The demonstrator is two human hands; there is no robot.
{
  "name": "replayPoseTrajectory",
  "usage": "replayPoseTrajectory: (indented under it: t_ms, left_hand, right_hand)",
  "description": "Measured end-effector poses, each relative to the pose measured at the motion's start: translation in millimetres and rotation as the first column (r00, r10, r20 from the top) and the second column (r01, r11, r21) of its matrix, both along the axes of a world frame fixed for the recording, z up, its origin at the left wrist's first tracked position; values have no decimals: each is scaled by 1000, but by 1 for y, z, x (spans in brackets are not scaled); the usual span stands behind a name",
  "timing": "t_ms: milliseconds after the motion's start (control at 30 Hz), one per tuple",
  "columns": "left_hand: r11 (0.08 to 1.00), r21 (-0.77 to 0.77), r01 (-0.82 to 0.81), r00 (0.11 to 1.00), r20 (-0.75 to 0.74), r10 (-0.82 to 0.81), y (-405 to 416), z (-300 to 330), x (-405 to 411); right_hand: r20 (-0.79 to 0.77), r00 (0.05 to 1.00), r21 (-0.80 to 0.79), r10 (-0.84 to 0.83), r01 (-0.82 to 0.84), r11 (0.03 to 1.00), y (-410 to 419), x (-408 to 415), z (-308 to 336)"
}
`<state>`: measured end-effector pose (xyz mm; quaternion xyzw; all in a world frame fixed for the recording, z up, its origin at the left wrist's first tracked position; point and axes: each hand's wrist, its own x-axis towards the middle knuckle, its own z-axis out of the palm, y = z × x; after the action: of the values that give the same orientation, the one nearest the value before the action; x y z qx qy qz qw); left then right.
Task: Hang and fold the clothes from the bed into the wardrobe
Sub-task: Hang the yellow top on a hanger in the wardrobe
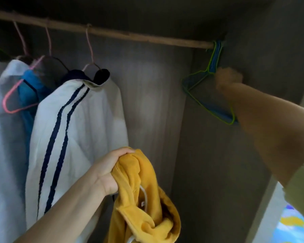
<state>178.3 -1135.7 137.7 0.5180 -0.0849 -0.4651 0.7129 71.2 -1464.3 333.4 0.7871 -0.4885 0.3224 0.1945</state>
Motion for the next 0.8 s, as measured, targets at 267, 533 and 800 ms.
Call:
replayPoseTrajectory:
  t_ms: [267,533,800]
  left_hand:
    - [998,67,16,1000,-17,-14,8,5,15]
    - [993,114,40,999,10,-42,27,5,23]
    - [992,123,6,1000,-3,-6,27,-3,24]
  right_hand:
    - [-85,996,86,-2,9,996,7,0,19]
    - [-45,998,89,-44,48,995,12,13,9]
    - [13,1000,11,-1,0,1000,7,25,5]
